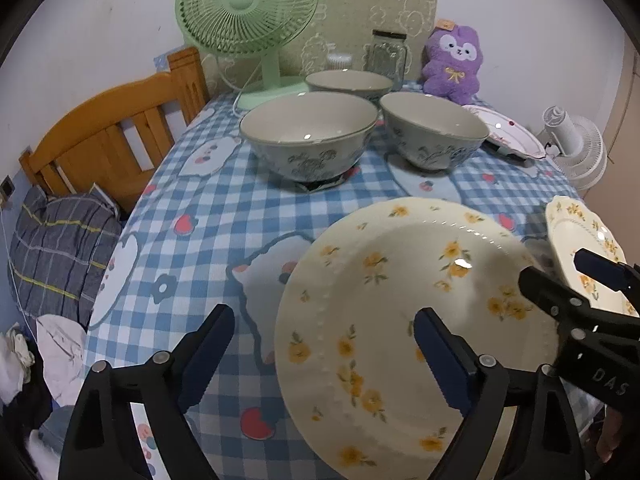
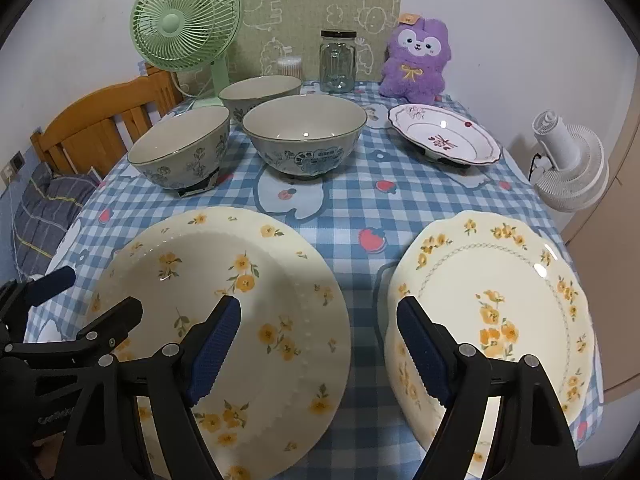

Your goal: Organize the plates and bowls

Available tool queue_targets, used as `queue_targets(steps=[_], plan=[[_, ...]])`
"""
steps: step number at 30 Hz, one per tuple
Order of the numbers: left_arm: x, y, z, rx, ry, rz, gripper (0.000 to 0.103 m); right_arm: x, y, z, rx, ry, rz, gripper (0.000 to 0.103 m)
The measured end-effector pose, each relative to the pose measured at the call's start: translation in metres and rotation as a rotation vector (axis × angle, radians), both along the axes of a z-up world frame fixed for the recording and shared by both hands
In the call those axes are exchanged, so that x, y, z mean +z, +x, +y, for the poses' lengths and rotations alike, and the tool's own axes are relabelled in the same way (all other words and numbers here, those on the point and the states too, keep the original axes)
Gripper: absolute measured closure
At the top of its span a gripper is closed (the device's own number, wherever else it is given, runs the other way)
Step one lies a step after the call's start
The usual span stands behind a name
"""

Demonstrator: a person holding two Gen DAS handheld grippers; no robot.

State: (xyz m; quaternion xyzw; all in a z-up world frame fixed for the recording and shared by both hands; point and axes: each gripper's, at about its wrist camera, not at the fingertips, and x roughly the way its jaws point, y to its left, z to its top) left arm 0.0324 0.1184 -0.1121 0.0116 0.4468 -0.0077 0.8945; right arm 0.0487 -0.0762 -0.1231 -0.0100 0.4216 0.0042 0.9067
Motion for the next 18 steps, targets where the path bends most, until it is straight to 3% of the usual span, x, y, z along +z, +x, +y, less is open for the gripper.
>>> queue_targets(steps=[3,9,13,18], plan=[[-0.006,0.002,0.004,0.009,-0.004,0.017,0.014,-0.002,0.002,0.001,0.009,0.007,0.004,0.030],[-0.016,0.005,0.009,0.016,-0.008,0.044,0.022,-0.014,0.008,0.001,0.004,0.023,0.050,0.038],[-0.022,0.007,0.011,0.012,-0.017,0.067,0.034,-0.021,0.012,0.000,-0.011,0.036,0.078,0.050],[-0.023,0.010,0.015,0.014,-0.077,0.071,0.045,-0.025,0.013,0.001,-0.010,0.015,0.088,0.057]])
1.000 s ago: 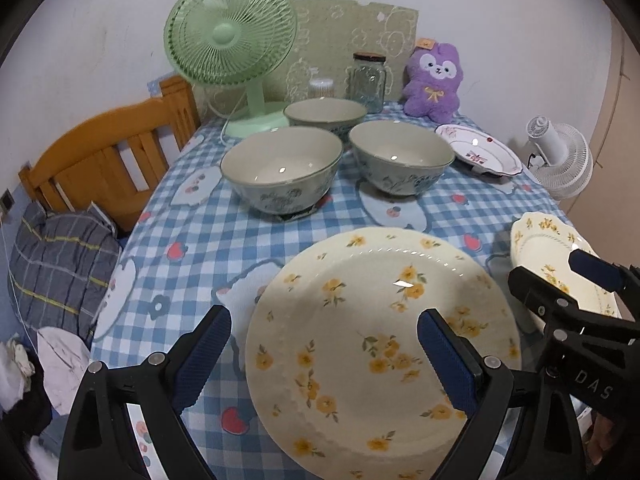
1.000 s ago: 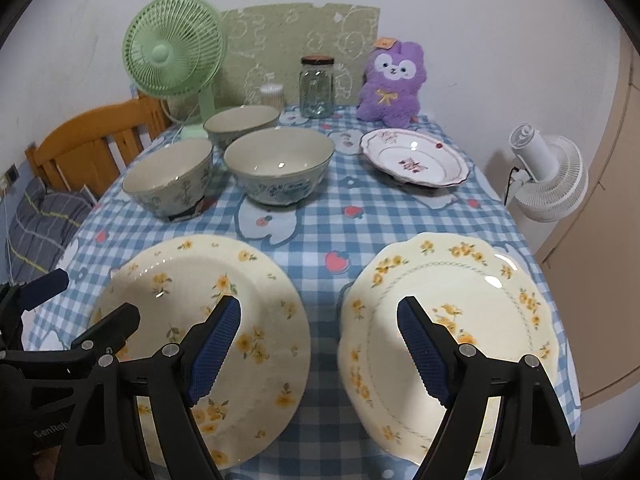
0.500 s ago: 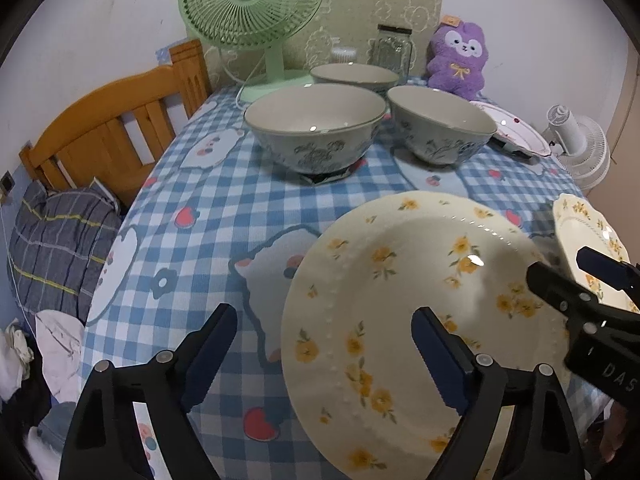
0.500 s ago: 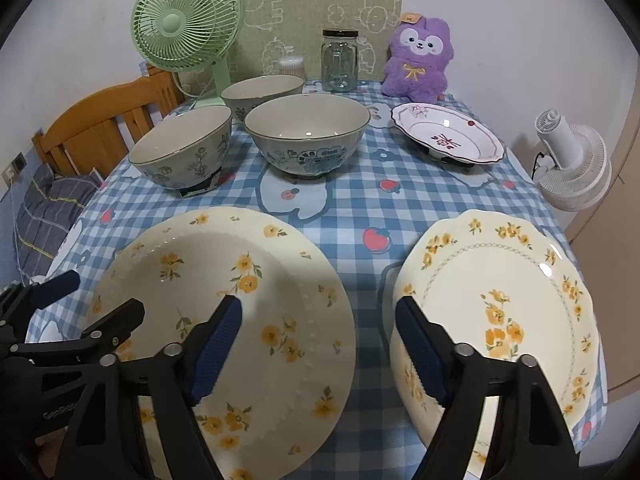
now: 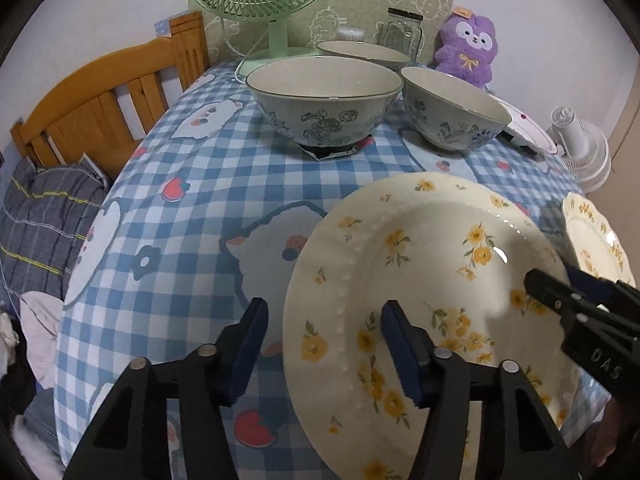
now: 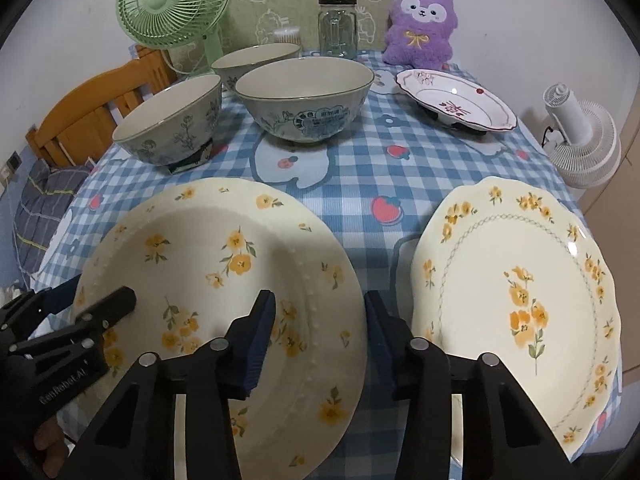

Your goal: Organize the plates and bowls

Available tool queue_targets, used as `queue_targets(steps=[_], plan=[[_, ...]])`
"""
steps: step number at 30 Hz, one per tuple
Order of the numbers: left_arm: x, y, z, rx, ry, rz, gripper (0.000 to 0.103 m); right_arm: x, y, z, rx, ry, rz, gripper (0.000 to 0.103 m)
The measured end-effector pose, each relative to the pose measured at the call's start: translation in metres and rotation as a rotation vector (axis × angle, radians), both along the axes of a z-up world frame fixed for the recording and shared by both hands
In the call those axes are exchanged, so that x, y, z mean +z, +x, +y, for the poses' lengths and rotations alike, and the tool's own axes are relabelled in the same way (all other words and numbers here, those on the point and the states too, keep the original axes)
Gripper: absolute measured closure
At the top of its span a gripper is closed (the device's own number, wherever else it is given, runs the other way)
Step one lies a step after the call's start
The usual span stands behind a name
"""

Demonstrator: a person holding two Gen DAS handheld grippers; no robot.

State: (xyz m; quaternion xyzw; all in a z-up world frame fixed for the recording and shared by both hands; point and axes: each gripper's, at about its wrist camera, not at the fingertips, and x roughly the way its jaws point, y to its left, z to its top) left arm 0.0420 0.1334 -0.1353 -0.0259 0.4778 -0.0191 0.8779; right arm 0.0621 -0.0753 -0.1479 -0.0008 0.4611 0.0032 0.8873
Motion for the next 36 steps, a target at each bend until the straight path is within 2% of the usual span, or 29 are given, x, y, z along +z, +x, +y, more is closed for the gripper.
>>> queue_targets(steps=[4,9,25,36], plan=[[0.0007,0.0008,-0.0020,-0.013,-0.020,0.002,0.054,-0.0018,0.0016,-0.0014,-0.006,-0.001,0.005,0.060],[0.0012,0.0009,-0.0022,-0.013,-0.031,0.004,0.057,-0.0021,0.0018,-0.0006,-0.005,-0.009,0.005,0.060],[-0.0001,0.0017,-0.0066,0.003,0.011,-0.009,0.053,-0.0030,0.0017,0.0038,-0.006,-0.039,-0.001,0.059],[0.0017,0.0013,-0.0079,-0.011,0.019,0.001,0.056,-0.0014,0.0034,0.0047,0.046,-0.062,0.027,0.060]])
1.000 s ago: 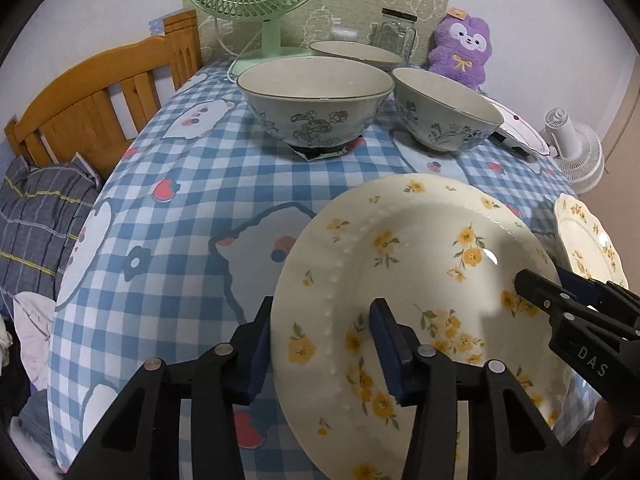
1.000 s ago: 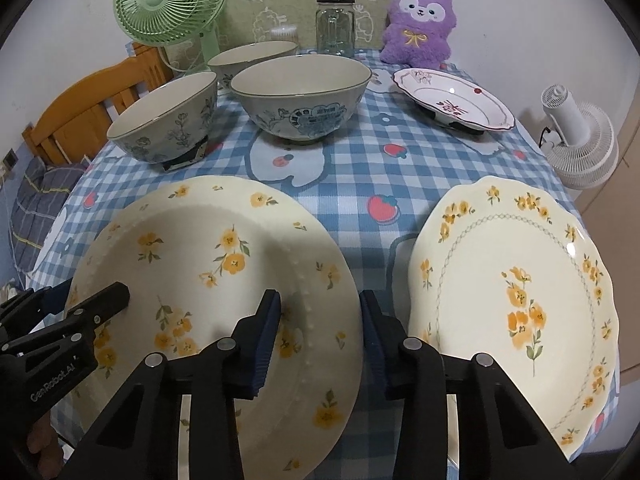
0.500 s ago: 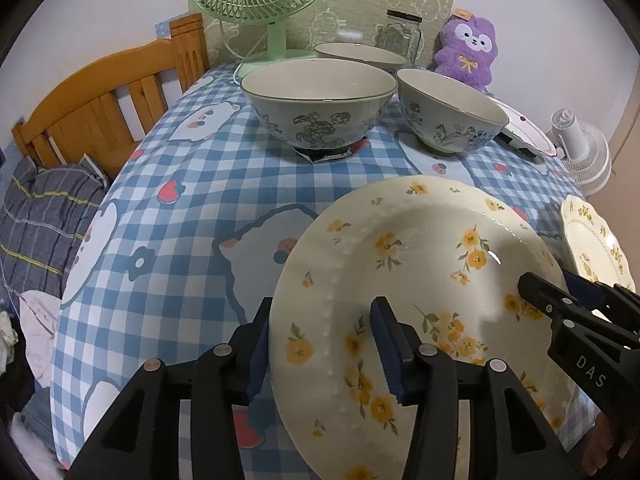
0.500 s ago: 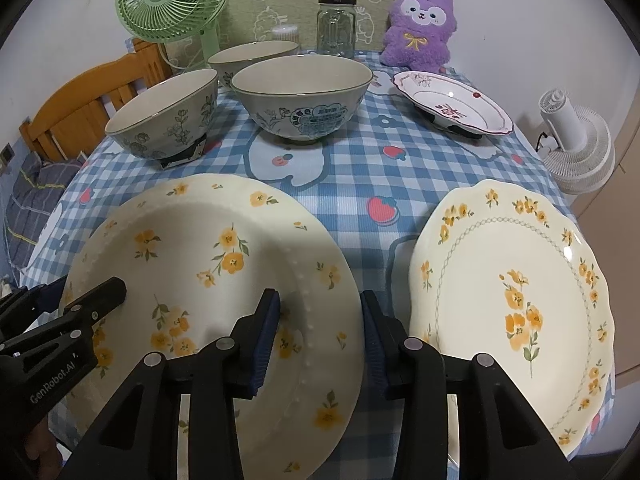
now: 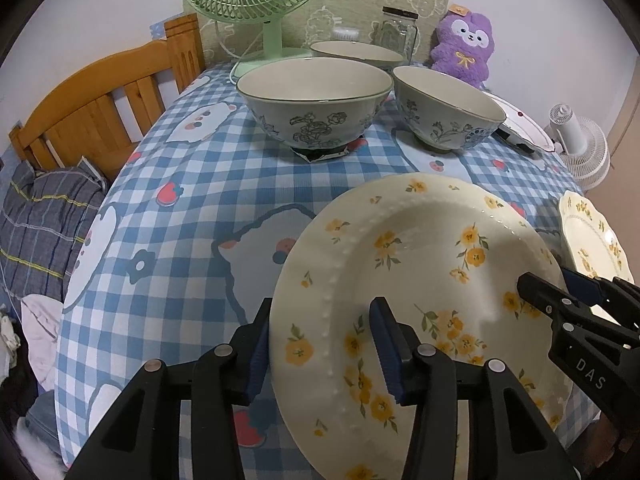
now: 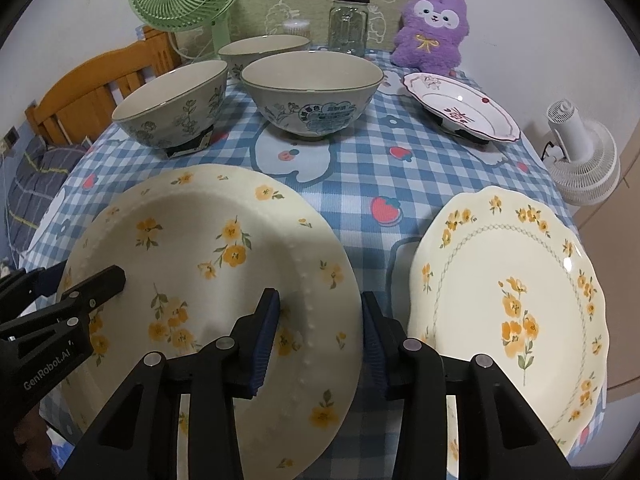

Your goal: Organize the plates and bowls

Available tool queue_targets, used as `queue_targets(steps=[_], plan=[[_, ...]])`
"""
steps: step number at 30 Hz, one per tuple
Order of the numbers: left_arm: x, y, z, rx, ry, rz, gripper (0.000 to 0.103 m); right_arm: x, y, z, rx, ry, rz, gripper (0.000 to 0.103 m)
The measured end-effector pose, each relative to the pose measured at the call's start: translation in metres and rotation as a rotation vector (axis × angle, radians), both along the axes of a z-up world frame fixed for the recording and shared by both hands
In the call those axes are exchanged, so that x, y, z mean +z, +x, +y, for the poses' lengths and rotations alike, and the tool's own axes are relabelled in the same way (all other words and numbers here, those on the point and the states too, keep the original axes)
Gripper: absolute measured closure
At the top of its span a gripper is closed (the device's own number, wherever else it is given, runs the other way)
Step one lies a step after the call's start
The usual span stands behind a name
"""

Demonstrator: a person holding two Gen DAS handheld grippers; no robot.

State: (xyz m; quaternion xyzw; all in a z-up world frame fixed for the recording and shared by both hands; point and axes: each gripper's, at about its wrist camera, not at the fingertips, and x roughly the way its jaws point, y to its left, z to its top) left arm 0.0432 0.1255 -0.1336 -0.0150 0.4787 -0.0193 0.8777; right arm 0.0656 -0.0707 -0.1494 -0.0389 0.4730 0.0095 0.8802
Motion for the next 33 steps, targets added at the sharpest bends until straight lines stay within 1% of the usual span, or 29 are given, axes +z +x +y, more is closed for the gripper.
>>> queue_targets(steps=[7,13,21,33], plan=[[0.003,0.000,0.001,-0.005,-0.006,0.012,0.056,0.003,-0.001,-0.001,0.031,-0.005,0.012,0.060],[0.009,0.000,-0.001,-0.003,0.003,0.011,0.057,0.007,0.000,-0.004,0.027,0.013,0.012,0.060],[0.016,0.005,-0.003,0.013,-0.004,0.004,0.057,0.013,0.005,-0.007,0.032,0.012,-0.001,0.061],[0.003,0.010,0.000,0.027,-0.008,0.037,0.056,0.003,0.012,-0.005,0.025,0.026,0.012,0.061]])
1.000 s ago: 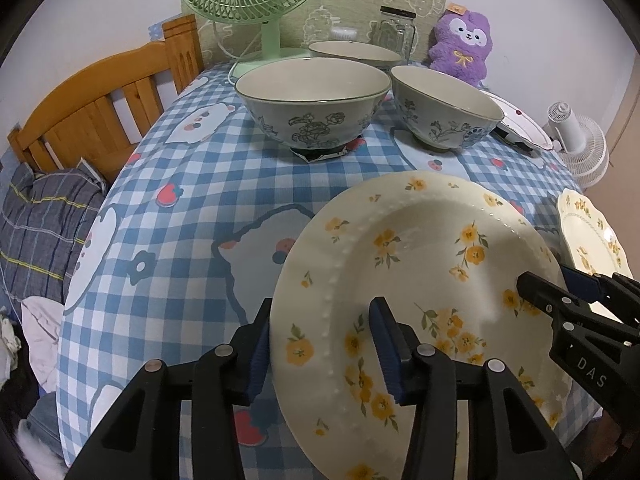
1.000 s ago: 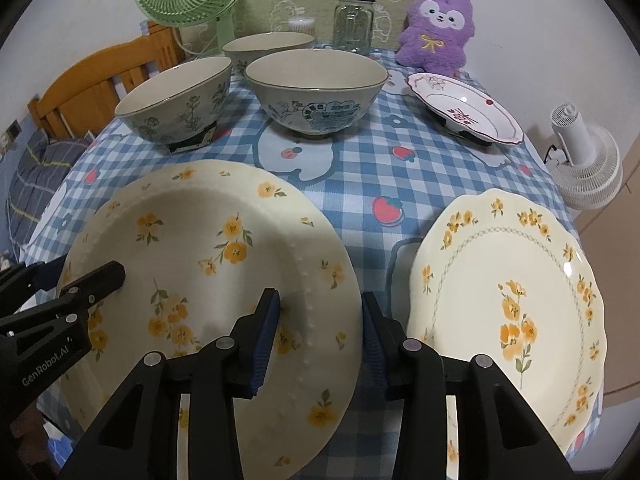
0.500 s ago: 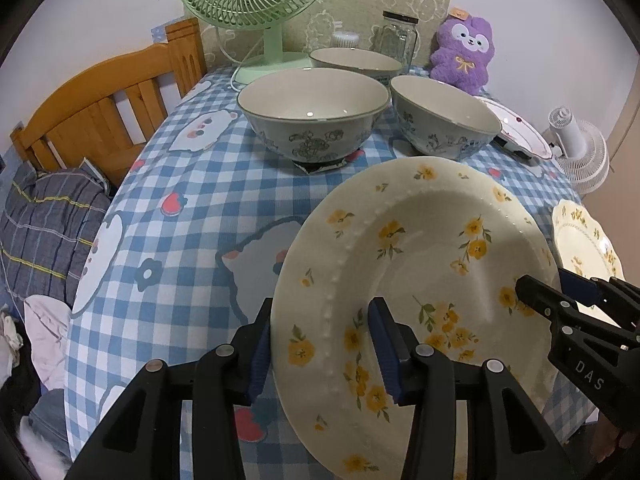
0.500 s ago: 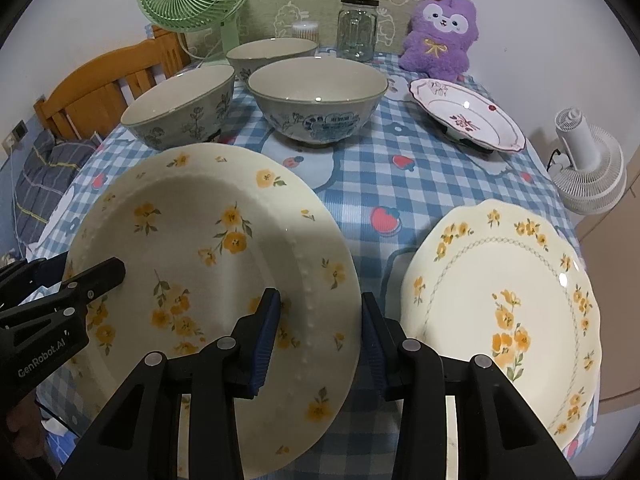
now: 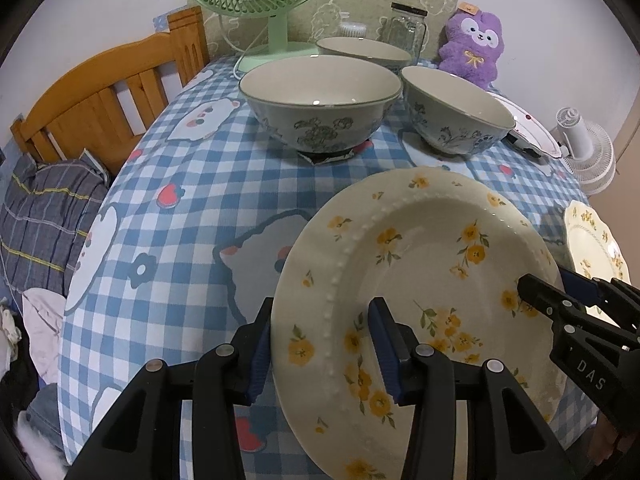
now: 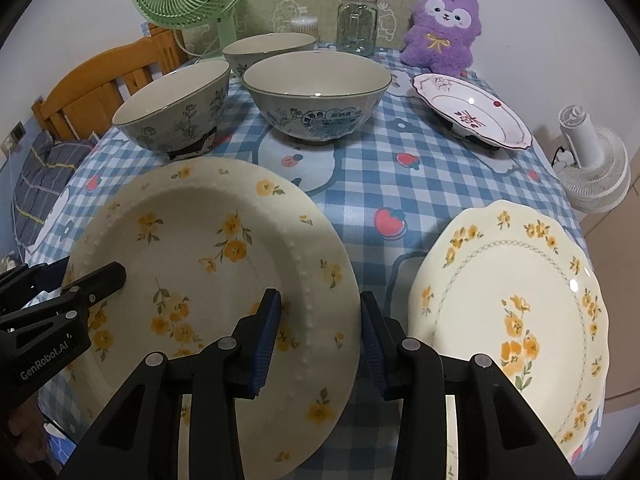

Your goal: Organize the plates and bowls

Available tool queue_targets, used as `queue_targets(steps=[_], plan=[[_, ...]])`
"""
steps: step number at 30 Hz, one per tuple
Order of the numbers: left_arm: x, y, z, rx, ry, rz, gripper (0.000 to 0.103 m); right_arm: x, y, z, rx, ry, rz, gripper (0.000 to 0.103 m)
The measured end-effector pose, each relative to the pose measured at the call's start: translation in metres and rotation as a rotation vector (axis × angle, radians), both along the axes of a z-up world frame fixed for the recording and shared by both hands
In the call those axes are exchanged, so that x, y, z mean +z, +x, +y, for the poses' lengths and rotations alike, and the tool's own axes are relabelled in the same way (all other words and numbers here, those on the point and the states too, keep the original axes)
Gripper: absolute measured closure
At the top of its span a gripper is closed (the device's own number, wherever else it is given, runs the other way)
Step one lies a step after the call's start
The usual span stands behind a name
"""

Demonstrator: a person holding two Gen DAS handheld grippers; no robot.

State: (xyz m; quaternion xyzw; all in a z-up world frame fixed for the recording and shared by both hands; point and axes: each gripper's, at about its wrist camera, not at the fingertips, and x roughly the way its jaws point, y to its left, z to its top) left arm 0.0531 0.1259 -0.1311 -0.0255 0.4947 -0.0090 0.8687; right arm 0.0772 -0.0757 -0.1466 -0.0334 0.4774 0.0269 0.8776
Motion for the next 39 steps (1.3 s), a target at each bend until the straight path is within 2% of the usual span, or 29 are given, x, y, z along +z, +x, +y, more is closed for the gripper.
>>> queue_targets(steps=[8,12,20,26,39], plan=[[-0.003,-0.006,-0.002,-0.009,0.025,-0.010,0.054,-0.002,-0.004,0.003,-0.004,-0.011,0.003,0.059],[-0.002,-0.010,-0.005,-0.010,0.042,-0.013,0.054,-0.006,-0.010,0.002,-0.009,0.016,0.018,0.054],[-0.001,-0.011,-0.006,-0.012,0.049,0.008,0.054,-0.002,-0.009,0.002,-0.039,0.015,0.012,0.058],[0.002,-0.010,-0.005,0.004,0.021,0.026,0.054,0.001,-0.008,0.003,-0.041,0.011,0.021,0.058],[0.018,-0.009,-0.013,0.007,0.023,0.006,0.054,0.016,-0.008,-0.008,-0.041,0.024,0.013,0.058]])
